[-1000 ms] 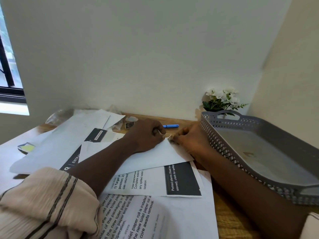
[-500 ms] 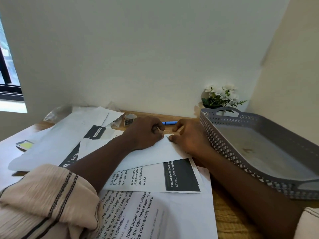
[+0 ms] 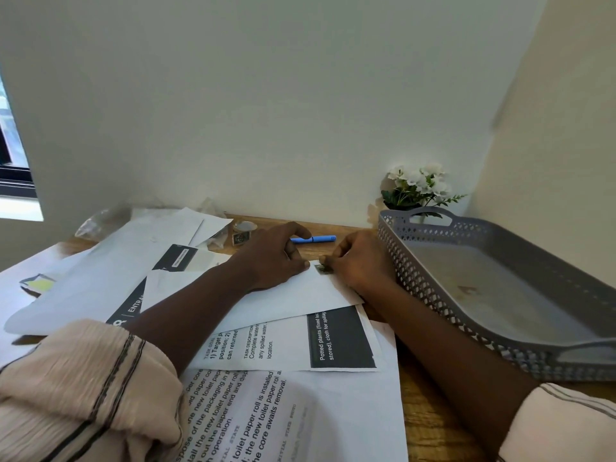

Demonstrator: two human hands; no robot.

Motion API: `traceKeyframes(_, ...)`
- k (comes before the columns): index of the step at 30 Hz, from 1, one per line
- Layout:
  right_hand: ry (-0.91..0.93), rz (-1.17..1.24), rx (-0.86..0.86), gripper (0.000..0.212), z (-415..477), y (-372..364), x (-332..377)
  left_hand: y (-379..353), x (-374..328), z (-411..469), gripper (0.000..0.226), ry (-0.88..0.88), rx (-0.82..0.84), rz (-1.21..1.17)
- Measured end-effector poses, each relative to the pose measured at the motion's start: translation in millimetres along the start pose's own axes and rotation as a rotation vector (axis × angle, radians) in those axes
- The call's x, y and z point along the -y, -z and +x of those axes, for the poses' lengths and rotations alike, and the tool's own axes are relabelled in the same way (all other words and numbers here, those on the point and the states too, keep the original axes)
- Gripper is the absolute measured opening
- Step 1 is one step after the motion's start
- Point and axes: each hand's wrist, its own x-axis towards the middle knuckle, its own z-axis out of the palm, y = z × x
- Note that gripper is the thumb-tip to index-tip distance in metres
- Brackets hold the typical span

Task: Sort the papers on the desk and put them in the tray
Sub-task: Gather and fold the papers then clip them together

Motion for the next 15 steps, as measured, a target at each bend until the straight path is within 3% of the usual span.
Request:
traceKeyframes(4,0.026,-0.01,0.033,0.017,-2,5,-2,0,0,-2,0.043,0.006,0.015,-0.033)
traceKeyframes(15,0.06,0.022,0.181,0.019,-15,21,4,1,-3,-3,0.041,0.011,0.009,-0.034)
